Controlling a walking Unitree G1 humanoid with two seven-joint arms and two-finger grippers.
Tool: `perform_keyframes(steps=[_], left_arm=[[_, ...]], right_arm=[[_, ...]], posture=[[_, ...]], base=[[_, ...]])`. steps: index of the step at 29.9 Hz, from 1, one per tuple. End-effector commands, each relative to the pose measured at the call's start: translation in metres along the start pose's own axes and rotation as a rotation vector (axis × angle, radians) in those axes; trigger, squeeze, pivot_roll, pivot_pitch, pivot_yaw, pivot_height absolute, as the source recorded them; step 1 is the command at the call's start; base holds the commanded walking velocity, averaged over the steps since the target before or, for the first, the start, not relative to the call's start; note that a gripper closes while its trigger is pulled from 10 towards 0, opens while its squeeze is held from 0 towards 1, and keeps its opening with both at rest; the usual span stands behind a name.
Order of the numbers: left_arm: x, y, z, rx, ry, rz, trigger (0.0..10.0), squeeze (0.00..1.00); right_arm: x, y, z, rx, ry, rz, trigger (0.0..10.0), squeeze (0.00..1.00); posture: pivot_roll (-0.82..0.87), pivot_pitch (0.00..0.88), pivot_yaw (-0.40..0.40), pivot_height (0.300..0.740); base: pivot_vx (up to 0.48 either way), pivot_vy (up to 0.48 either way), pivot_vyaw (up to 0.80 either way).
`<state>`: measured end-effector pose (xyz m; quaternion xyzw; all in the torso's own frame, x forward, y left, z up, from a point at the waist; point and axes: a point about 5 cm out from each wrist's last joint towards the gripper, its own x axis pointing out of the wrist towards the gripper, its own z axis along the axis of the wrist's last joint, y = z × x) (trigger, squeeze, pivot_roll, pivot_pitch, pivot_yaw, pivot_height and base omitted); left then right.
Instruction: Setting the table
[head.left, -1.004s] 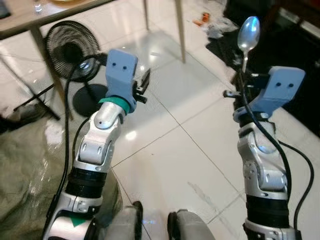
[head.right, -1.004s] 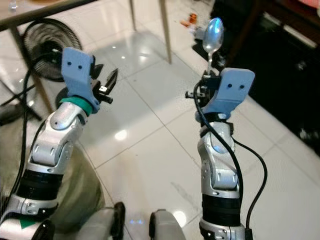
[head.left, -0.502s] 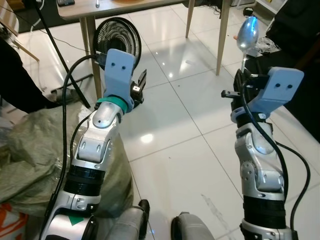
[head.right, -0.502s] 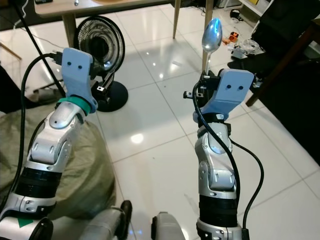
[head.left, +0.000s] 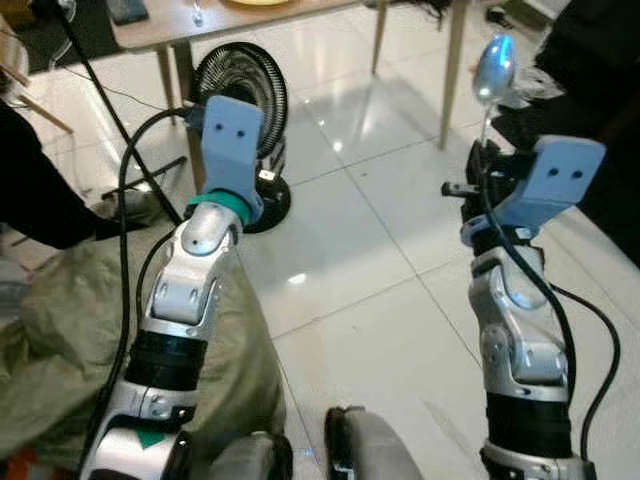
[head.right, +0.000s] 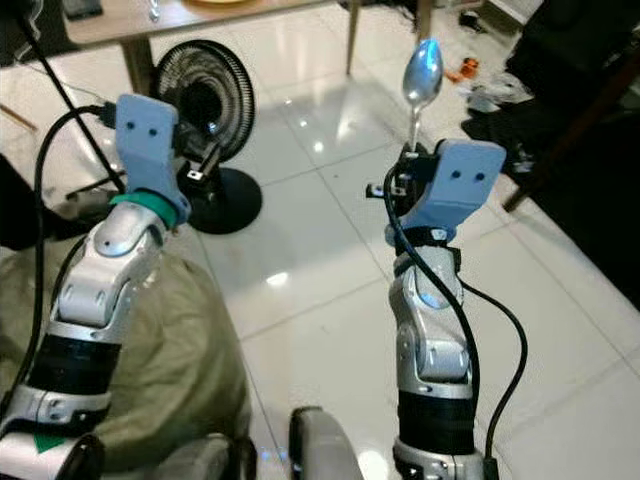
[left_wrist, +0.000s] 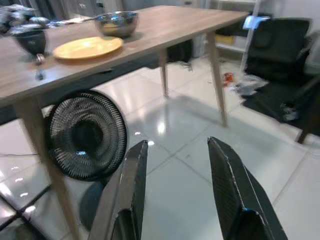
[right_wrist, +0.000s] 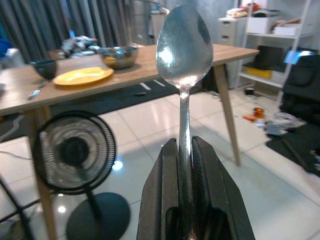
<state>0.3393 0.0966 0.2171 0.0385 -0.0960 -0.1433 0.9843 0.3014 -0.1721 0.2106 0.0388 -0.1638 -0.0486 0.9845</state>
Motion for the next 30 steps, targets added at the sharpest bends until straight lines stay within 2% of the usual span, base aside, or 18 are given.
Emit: perform_keyframes(steps=[1, 4, 30], left_arm=[[-0.0019, 0.0055, -0.005, 0.017, 0.024, 0.016, 10.0, 0.0], [-0.0018, 0.0055, -0.0051, 0.018, 0.026, 0.016, 10.0, 0.0], [0.0, 0.0049, -0.0057, 0.031, 0.038, 0.017, 10.0, 0.0]], right_arm=[[-0.0008, 0.0023, 0.0025, 0.01, -0.011, 0.005, 10.0, 0.0], [-0.0009, 0.0023, 0.0025, 0.01, -0.011, 0.004, 10.0, 0.0], [-0.0016, 0.0028, 0.0026, 0.015, -0.012, 0.001, 10.0, 0.0]], posture=[[-0.03, 0.079, 0.043, 0.74], [-0.03, 0.079, 0.043, 0.74], [-0.03, 0.081, 0.047, 0.74]], base=[[0.307, 0.24, 0.0], [0.307, 0.24, 0.0], [0.0, 0.0, 0.0]])
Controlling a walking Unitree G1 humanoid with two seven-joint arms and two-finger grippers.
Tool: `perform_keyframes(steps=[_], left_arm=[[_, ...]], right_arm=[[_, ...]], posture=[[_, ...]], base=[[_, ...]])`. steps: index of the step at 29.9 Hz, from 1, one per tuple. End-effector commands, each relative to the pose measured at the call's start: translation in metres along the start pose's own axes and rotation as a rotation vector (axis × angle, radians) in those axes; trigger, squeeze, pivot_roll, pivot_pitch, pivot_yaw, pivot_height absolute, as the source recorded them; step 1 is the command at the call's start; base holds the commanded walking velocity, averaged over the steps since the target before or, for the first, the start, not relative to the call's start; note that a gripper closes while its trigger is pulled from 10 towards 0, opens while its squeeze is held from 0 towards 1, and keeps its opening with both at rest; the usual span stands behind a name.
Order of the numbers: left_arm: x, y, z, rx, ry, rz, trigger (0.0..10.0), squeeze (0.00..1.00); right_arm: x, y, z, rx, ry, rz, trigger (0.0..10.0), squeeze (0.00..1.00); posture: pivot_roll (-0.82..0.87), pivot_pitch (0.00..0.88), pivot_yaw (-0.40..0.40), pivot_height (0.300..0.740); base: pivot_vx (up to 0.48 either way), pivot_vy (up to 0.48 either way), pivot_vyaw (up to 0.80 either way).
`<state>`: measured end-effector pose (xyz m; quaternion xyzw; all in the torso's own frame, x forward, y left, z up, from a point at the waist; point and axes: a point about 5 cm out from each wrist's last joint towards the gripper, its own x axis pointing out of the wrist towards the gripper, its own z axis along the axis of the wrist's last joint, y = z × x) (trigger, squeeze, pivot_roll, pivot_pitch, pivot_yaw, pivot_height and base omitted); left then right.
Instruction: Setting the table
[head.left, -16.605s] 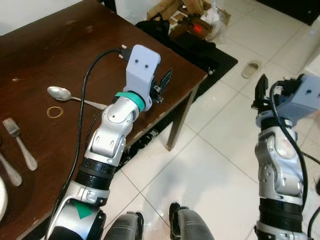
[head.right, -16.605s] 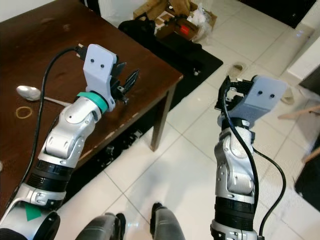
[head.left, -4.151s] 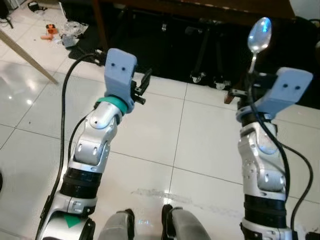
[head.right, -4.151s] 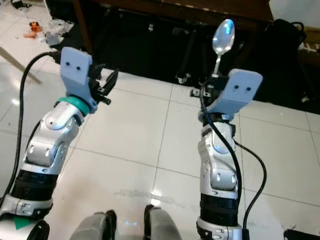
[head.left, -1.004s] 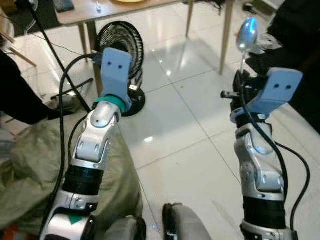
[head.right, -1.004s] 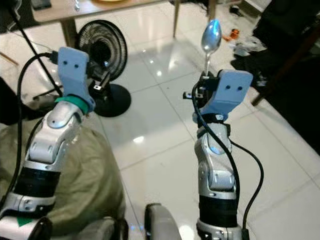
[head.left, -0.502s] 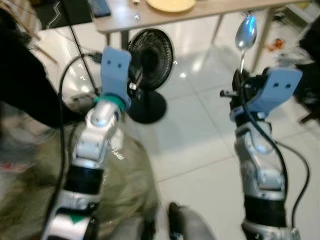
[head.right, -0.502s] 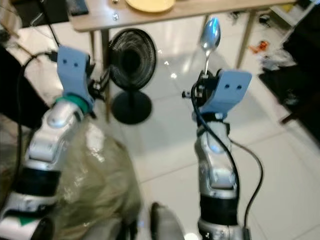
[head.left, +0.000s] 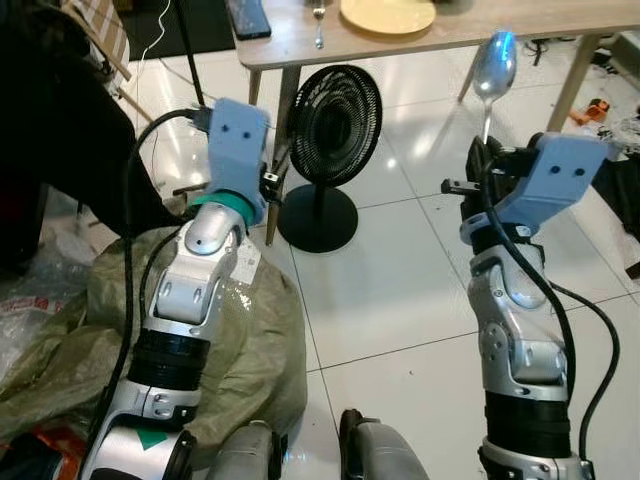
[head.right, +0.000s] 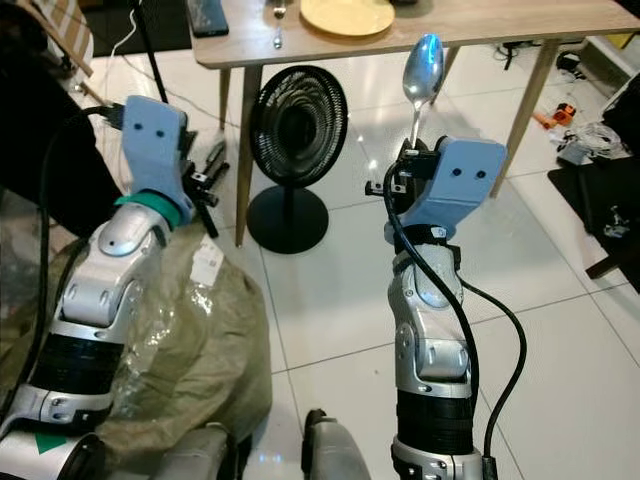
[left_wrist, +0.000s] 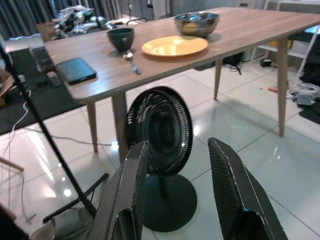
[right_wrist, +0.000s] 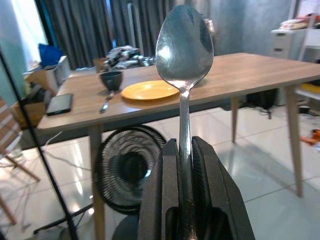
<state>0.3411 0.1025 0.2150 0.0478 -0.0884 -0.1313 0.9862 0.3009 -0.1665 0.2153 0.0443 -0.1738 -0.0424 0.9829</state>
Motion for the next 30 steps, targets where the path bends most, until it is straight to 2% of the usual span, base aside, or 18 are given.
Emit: perform_keyframes(steps=[1, 22, 30], left_arm=[[0.0004, -0.0011, -0.003, 0.013, 0.019, -0.005, 10.0, 0.0], [0.0011, -0.0008, -0.0019, 0.011, 0.011, 0.0, 10.0, 0.0], [0.0009, -0.002, -0.0005, 0.004, 0.001, -0.007, 10.0, 0.0]], right_arm=[[-0.0021, -0.0032, -0.0016, 0.002, 0.007, -0.01, 10.0, 0.0], [-0.0022, -0.0031, -0.0015, 0.001, 0.008, -0.01, 10.0, 0.0], [-0.0026, -0.0035, -0.0014, 0.0, 0.009, -0.01, 10.0, 0.0]], posture=[[-0.03, 0.081, 0.047, 0.74], [-0.03, 0.083, 0.046, 0.74], [-0.03, 0.085, 0.043, 0.74]], base=[[0.0, 0.0, 0.0], [0.0, 0.0, 0.0], [0.0, -0.374, 0.0]])
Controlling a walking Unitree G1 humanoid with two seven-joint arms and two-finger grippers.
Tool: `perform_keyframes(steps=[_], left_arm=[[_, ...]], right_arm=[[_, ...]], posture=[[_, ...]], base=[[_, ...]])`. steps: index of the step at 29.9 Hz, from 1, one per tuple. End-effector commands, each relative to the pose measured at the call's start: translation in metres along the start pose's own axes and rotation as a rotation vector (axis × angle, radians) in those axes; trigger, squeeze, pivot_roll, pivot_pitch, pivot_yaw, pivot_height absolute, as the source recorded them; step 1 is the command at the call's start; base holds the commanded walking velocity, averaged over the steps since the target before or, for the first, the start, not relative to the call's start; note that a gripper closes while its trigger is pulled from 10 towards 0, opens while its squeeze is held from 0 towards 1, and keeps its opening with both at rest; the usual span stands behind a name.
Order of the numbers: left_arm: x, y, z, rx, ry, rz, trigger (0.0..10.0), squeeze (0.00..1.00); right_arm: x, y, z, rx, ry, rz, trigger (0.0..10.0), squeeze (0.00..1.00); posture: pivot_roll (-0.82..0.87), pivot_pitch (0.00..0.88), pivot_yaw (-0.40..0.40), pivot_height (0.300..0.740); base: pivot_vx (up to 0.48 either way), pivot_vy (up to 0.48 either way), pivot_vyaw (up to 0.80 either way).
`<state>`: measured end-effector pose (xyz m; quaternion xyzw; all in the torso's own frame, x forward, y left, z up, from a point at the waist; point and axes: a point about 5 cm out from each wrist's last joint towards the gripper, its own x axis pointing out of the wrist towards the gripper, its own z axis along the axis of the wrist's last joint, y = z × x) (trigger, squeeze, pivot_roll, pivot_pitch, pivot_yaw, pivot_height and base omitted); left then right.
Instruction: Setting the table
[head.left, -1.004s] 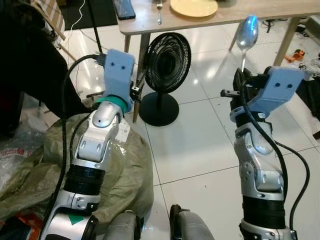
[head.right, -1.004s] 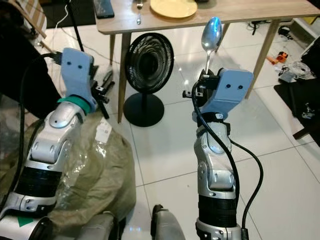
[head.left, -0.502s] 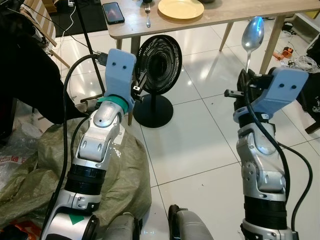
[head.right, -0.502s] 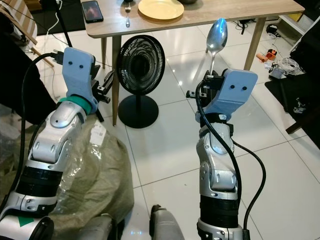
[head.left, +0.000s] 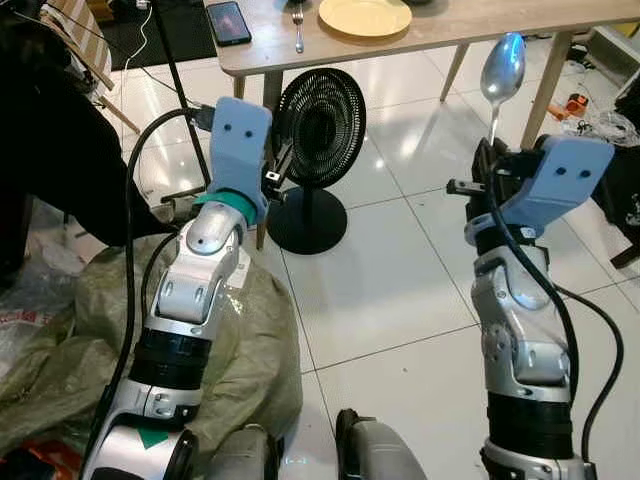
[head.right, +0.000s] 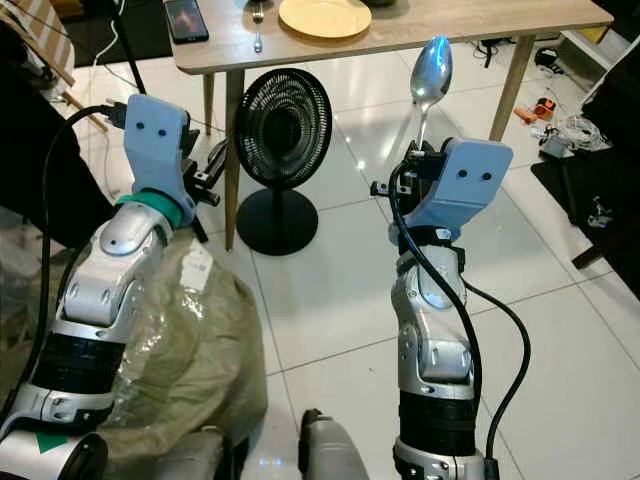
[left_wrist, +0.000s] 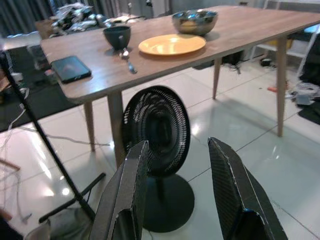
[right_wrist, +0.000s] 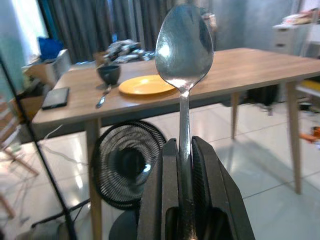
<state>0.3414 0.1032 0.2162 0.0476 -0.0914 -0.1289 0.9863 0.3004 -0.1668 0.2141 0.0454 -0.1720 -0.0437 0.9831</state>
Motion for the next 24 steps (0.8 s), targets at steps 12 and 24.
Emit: perform_keyframes(steps=[12, 24], left_arm=[[0.0006, -0.003, -0.0012, 0.0, 0.005, -0.012, 10.0, 0.0], [0.0009, -0.0047, -0.001, 0.002, 0.002, -0.02, 10.0, 0.0]], right_arm=[[-0.0015, -0.0028, -0.0006, -0.003, 0.006, -0.004, 10.0, 0.0], [-0.0008, -0.003, -0.0008, -0.004, 0.004, -0.003, 10.0, 0.0]], posture=[[-0.03, 0.081, 0.043, 0.74], [-0.03, 0.076, 0.043, 0.74]], base=[[0.0, -0.373, 0.0], [0.0, -0.078, 0.0]])
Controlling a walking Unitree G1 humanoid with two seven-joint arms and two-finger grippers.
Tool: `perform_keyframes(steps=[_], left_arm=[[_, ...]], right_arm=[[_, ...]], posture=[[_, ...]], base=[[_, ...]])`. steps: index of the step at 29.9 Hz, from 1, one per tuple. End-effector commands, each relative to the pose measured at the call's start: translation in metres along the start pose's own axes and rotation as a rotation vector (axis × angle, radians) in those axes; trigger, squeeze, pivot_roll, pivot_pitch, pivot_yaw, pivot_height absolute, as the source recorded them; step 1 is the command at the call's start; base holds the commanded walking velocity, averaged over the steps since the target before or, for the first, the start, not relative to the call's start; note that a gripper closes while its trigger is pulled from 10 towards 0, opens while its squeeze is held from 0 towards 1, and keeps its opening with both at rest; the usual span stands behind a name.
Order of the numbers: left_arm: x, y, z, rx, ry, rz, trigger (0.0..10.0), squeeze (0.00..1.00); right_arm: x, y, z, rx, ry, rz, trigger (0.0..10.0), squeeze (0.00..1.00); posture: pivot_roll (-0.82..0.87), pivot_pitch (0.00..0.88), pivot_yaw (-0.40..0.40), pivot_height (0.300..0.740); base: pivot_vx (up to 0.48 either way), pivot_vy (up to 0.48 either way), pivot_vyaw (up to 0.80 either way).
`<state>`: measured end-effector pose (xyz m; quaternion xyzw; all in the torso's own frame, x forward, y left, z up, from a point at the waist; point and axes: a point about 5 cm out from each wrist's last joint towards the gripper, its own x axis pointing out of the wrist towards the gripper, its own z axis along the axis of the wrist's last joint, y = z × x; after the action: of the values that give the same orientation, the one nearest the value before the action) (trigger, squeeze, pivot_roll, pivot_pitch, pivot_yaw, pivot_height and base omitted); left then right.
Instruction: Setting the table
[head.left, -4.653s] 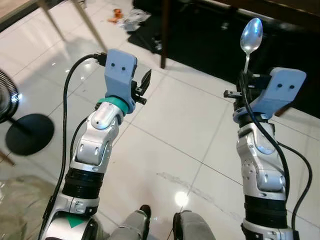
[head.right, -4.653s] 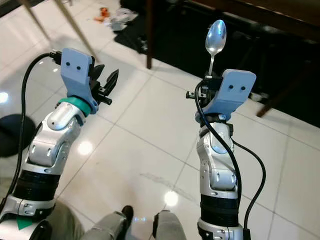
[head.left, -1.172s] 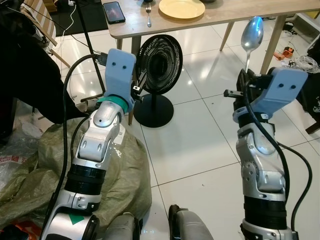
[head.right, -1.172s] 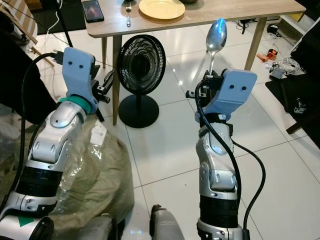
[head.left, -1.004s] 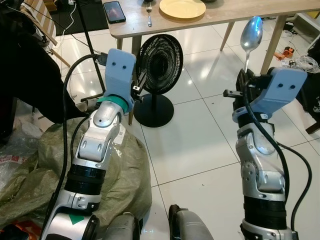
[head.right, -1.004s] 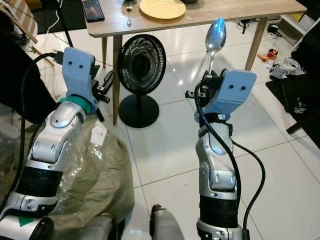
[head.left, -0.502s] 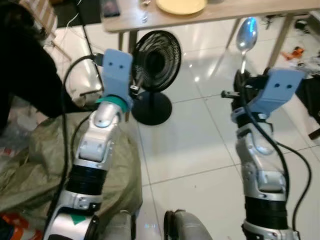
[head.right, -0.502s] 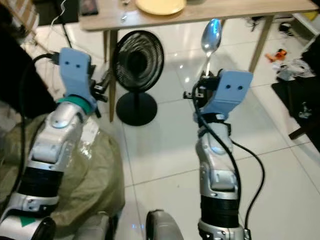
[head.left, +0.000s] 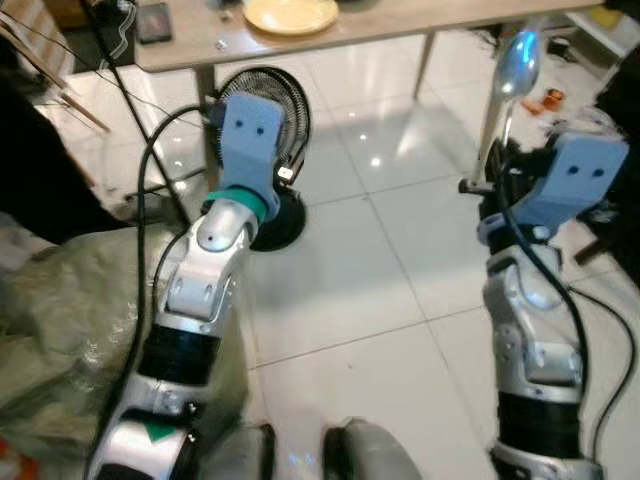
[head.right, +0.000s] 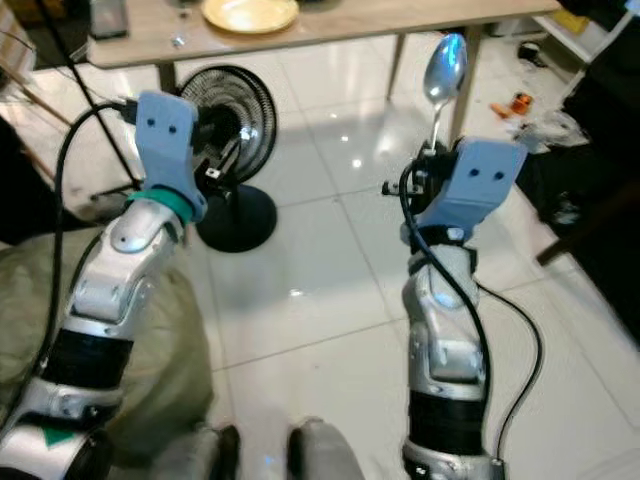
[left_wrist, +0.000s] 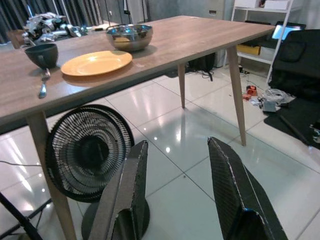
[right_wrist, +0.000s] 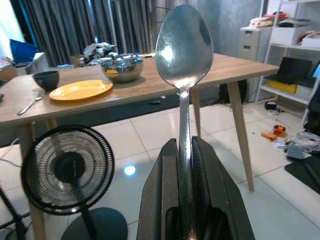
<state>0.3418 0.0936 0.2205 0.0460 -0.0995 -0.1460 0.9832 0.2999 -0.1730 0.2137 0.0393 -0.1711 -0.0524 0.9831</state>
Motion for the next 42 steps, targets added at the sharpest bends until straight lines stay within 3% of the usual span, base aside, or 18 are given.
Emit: perform_keyframes(steps=[1, 17, 42], left_arm=[[-0.0029, 0.0035, -0.0054, 0.004, 0.019, 0.012, 10.0, 0.0], [-0.0026, 0.0035, -0.0033, -0.006, 0.002, 0.006, 10.0, 0.0], [-0.0009, 0.0074, -0.0052, 0.013, 0.02, 0.026, 10.0, 0.0]], right_arm=[[-0.0008, 0.0032, -0.001, 0.012, 0.004, 0.013, 10.0, 0.0], [-0.0004, 0.0035, -0.0006, 0.012, 0.002, 0.013, 10.0, 0.0], [-0.0012, 0.0023, -0.0001, 0.015, 0.001, 0.001, 10.0, 0.0]], posture=[[-0.03, 0.074, 0.043, 0.74], [-0.03, 0.073, 0.045, 0.74], [-0.03, 0.081, 0.05, 0.74]], base=[[0.0, 0.0, 0.0], [0.031, 0.0, 0.0], [0.472, 0.0, 0.0]])
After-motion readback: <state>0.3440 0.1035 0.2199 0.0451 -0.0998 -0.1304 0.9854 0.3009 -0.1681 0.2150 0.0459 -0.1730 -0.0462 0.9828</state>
